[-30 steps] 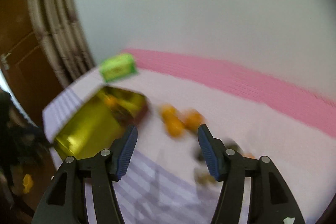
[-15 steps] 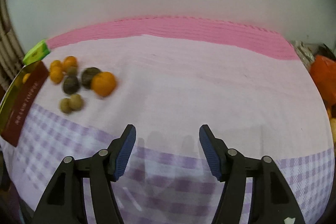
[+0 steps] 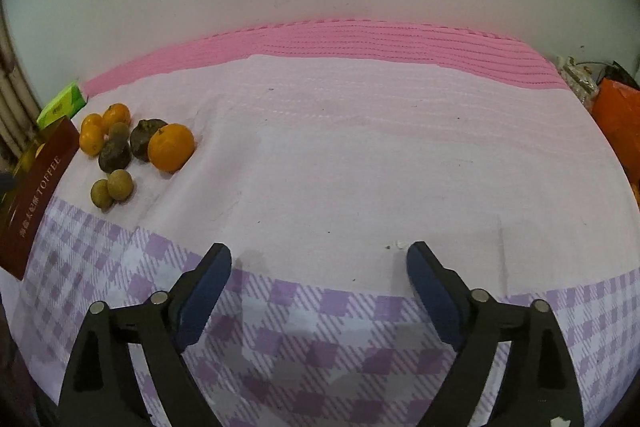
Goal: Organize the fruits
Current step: 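Grasp two small brown fruits together with the left gripper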
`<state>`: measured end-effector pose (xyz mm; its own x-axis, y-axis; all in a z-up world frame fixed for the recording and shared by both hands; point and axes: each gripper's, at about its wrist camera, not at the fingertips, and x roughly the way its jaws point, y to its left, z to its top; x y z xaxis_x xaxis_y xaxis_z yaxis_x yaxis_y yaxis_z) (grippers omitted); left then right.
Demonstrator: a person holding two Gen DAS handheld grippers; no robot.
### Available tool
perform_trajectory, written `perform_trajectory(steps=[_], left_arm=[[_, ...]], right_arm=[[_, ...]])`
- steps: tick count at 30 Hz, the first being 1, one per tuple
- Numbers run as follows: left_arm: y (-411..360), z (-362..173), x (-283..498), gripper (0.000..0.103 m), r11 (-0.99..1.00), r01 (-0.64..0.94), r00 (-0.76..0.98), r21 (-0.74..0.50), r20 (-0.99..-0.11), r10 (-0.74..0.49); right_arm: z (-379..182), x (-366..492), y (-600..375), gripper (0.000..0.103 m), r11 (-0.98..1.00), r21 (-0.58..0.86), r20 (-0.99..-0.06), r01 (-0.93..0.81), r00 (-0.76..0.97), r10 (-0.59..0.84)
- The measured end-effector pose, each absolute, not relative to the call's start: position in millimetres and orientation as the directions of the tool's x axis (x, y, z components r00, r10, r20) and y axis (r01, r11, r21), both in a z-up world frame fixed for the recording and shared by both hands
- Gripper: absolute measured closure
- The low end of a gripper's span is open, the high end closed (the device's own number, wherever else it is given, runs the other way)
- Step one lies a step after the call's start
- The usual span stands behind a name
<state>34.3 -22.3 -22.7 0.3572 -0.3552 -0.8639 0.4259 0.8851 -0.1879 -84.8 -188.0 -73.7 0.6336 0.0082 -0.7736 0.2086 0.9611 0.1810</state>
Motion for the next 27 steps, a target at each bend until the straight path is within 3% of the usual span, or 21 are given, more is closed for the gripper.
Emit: perform_trajectory(steps=[10, 16, 17, 19, 27], left_arm=[[-82, -56, 56, 0.027, 0.774, 0.627, 0.310, -0.087, -0.884, -0.351], [-93, -79, 70, 0.056, 0.746, 0.657, 0.246, -0.106, -0.906, -0.346], [-93, -79, 69, 0.067, 0.741, 0.663, 0.253, -0.106, -0.900, -0.356], [-88, -77, 68, 0.077, 0.746, 0.653, 0.247, -0.131, -0.894, -0.374], [-47, -49, 26, 0.077, 0.817, 0.543, 0.321, -0.194, -0.851, -0.415]], right_arm=[[-73, -84, -194, 0.007, 0.952, 0.240, -0.758, 0.190, 0.650, 0.061], [-73, -83, -195, 0.004, 0.950, 0.253, -0.754, 0.182, 0.653, 0.075], [-73, -83, -195, 0.003, 0.951, 0.252, -0.754, 0.181, 0.652, 0.076], [-73, -82, -194, 0.002, 0.952, 0.250, -0.755, 0.179, 0.651, 0.076], [-72, -84, -198, 0.001, 0.945, 0.271, -0.745, 0.184, 0.662, 0.084]])
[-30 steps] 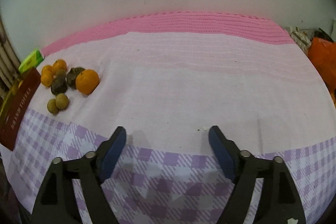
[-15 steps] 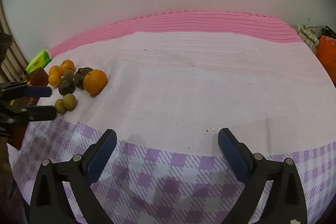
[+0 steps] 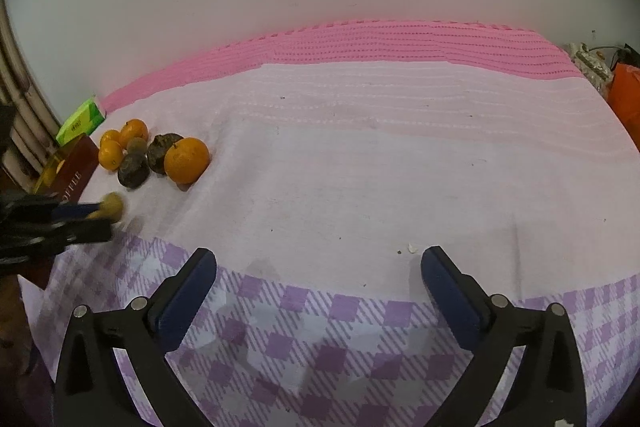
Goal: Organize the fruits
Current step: 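Grasp two small brown fruits together with the left gripper, then place the two brown fruits in the tin with the left gripper while the right gripper grasps an orange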
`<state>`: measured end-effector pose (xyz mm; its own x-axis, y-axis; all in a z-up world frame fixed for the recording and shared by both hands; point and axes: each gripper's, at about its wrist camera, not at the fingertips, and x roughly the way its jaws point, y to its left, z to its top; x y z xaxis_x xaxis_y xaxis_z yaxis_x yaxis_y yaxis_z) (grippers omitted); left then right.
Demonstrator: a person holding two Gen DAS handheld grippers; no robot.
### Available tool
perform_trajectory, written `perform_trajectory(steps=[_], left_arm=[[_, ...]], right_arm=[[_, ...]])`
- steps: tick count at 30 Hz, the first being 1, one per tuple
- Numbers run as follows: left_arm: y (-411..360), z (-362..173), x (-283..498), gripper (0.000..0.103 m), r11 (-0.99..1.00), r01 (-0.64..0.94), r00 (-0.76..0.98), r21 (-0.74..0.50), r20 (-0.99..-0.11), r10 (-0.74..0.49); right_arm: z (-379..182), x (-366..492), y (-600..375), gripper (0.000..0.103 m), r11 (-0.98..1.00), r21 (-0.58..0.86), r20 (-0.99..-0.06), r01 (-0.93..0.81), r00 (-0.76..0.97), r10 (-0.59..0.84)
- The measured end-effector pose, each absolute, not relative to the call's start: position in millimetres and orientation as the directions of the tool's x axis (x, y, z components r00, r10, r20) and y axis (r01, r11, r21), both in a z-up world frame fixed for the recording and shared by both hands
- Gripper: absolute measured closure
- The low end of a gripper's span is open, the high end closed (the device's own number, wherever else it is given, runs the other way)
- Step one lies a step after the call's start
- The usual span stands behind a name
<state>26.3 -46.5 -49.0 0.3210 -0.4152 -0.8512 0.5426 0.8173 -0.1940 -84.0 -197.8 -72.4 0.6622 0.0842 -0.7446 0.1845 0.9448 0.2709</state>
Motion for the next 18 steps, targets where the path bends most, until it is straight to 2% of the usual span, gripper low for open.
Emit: perform_trajectory(steps=[2, 4, 11, 14, 16, 18], left_arm=[[-26, -31, 13, 0.077, 0.840, 0.503, 0.366, -0.205, -0.830, -0.421], [-4, -13, 2, 0.077, 0.861, 0.463, 0.414, -0.210, -0.808, -0.419], [63, 27, -8, 0.077, 0.910, 0.331, 0.518, -0.251, -0.757, -0.397], [90, 36, -10, 0.077, 0.922, 0.270, 0.560, -0.277, -0.734, -0.384], [103, 40, -11, 0.077, 0.929, 0.247, 0.580, -0.274, -0.727, -0.368], [113, 42, -13, 0.077, 0.937, 0.232, 0.601, -0.261, -0.719, -0.349]], right_arm=[[-66, -85, -193, 0.002, 0.951, 0.264, -0.732, 0.164, 0.675, 0.087], [-54, -82, -184, 0.007, 0.948, 0.301, -0.703, 0.103, 0.695, 0.148], [8, -31, -103, 0.009, 0.893, 0.349, -0.597, -0.285, 0.667, 0.446], [15, 5, -62, 0.023, 0.833, 0.389, -0.582, -0.393, 0.596, 0.553], [11, 22, -40, 0.042, 0.828, 0.373, -0.606, -0.418, 0.566, 0.559], [1, 43, -19, 0.049, 0.833, 0.359, -0.646, -0.420, 0.532, 0.547]])
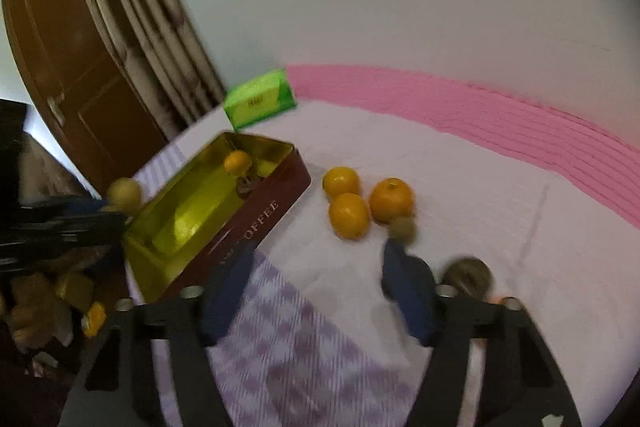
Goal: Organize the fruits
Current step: 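Place the two brown fruits in the tin with the left gripper while the right gripper grasps an orange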
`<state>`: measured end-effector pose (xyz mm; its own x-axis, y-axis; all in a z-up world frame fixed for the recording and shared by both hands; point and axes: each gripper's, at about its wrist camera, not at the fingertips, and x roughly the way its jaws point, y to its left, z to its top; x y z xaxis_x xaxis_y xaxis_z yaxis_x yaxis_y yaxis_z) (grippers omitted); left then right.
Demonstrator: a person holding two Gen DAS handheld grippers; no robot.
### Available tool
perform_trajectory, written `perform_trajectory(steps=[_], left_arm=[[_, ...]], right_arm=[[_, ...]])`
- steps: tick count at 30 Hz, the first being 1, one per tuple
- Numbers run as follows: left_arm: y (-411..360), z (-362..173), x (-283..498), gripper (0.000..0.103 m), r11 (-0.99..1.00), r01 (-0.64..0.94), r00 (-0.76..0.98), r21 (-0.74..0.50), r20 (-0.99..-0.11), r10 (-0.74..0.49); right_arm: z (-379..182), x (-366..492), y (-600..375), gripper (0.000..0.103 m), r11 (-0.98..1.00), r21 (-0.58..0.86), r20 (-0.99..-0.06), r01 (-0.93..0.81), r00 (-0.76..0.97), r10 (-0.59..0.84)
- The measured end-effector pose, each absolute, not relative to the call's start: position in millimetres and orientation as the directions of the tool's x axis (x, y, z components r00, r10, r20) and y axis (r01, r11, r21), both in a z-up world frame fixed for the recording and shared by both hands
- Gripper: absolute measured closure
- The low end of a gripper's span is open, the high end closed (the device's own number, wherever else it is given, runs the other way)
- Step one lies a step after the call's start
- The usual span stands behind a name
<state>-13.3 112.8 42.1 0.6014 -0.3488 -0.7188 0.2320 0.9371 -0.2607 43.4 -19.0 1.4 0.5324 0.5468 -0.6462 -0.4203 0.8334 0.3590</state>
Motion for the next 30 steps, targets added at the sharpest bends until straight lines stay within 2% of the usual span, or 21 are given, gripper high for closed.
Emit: perform_trajectory(steps=[5, 14, 15, 18, 19, 30], left_arm=[[131, 40, -13, 0.077, 0.940, 0.212, 0.620, -0.268, -0.706, -0.341], [149, 28, -2, 0.077, 0.932, 0.173, 0.596, -0.319, -0.719, -0.357], [150, 27, -1, 0.077, 0.932, 0.171, 0.596, -0.321, -0.719, -0.357], [150, 25, -1, 0.077, 0.936, 0.164, 0.599, -0.312, -0.722, -0.346], [149, 24, -1, 0.077, 0.936, 0.163, 0.598, -0.311, -0.724, -0.344], [166, 7, 12, 0.076, 0.956, 0.109, 0.593, -0.273, -0.754, -0.283]], right_arm=[[-17, 74, -2, 0.050, 0.852, 0.367, -0.690, -0.373, 0.506, 0.518], [-31, 98, 18, 0.051, 0.878, 0.287, -0.754, -0.382, 0.475, 0.453], [-31, 100, 19, 0.053, 0.881, 0.276, -0.760, -0.384, 0.474, 0.445], [-40, 110, 22, 0.067, 0.890, 0.271, -0.795, -0.367, 0.435, 0.422], [-44, 110, 21, 0.068, 0.886, 0.290, -0.797, -0.363, 0.421, 0.433], [-42, 14, 22, 0.069, 0.885, 0.291, -0.753, -0.363, 0.483, 0.446]])
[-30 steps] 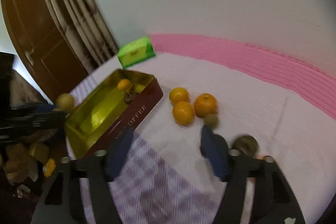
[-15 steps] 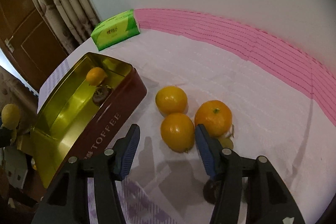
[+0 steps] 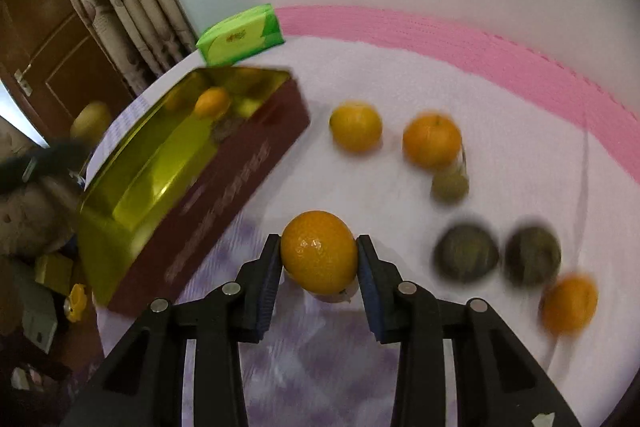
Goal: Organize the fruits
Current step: 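Place the two brown fruits in the tin with the left gripper while the right gripper grasps an orange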
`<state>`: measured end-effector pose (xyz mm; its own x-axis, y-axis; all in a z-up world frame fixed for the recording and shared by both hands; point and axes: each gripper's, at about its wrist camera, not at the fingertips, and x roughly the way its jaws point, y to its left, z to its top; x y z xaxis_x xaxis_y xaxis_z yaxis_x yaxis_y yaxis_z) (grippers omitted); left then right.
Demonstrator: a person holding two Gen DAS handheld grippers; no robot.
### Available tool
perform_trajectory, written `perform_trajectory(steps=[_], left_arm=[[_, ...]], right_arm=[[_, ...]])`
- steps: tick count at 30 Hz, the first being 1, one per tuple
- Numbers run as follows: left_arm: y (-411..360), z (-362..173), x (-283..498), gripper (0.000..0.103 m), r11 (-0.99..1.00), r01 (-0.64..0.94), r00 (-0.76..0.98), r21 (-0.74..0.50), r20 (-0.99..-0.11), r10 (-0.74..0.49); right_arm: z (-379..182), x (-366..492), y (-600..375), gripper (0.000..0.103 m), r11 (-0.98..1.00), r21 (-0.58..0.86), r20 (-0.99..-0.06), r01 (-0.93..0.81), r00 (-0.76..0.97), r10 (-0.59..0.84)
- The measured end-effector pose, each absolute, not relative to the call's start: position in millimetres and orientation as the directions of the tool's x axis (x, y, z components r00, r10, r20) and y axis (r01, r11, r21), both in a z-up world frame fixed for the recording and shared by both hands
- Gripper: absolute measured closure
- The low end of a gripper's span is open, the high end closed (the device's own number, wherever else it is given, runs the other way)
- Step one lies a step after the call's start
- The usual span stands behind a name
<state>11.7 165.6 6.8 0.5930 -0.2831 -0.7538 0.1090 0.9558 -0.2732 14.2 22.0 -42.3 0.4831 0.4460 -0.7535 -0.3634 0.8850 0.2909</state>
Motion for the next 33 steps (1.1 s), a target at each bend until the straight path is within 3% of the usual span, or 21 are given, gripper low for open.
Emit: perform_trajectory(steps=[14, 33], left_arm=[[178, -18, 29, 0.076, 0.995, 0.060, 0.621, -0.083, -0.777, -0.102], [177, -37, 31, 0.076, 0.999, 0.036, 0.522, -0.020, -0.852, -0.036]], right_arm=[[-51, -16, 12, 0.069, 0.900, 0.287, -0.728, -0.328, 0.536, 0.428], [-53, -19, 11, 0.068, 0.896, 0.298, -0.706, -0.330, 0.555, 0.439]])
